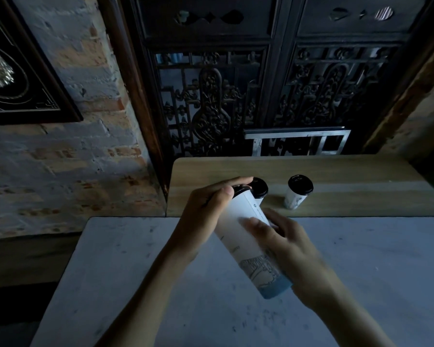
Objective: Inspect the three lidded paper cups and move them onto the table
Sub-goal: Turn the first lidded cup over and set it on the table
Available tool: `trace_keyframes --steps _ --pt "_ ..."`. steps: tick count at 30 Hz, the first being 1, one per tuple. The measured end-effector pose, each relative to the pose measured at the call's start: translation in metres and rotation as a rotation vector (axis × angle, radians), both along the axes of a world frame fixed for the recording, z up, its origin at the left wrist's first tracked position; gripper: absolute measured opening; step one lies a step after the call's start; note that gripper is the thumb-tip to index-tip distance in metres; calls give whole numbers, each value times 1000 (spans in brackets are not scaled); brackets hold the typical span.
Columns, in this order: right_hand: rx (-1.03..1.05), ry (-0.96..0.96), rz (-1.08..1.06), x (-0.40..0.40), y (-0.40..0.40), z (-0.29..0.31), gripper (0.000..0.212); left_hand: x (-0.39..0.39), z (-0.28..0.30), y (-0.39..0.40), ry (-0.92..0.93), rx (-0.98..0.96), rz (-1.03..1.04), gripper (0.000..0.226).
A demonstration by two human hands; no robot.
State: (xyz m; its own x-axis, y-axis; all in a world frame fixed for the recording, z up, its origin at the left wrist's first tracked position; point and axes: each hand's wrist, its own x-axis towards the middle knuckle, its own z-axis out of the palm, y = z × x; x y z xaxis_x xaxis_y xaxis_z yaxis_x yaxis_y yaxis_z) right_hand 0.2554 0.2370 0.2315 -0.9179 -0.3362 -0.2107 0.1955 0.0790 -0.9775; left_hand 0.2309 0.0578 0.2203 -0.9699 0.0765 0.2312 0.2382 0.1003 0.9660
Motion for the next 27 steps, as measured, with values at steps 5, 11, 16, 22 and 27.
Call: trace_keyframes --steps 5,11,16,22,27 --pt "402 343 106 2 5 0 71 1 0 -2 -99 -8 -23 47" --pt "294 393 91 3 1 3 62 -2 -4 -6 -168 35 -54 47" --pt "256 383 84 1 0 2 54 -2 -5 -6 -122 68 -60 43" --pt "242 350 45 4 -2 -2 58 -5 -1 -8 -99 -24 -87 47" --pt "112 243 101 -9 -1 10 52 -7 -1 -10 -116 181 -113 46"
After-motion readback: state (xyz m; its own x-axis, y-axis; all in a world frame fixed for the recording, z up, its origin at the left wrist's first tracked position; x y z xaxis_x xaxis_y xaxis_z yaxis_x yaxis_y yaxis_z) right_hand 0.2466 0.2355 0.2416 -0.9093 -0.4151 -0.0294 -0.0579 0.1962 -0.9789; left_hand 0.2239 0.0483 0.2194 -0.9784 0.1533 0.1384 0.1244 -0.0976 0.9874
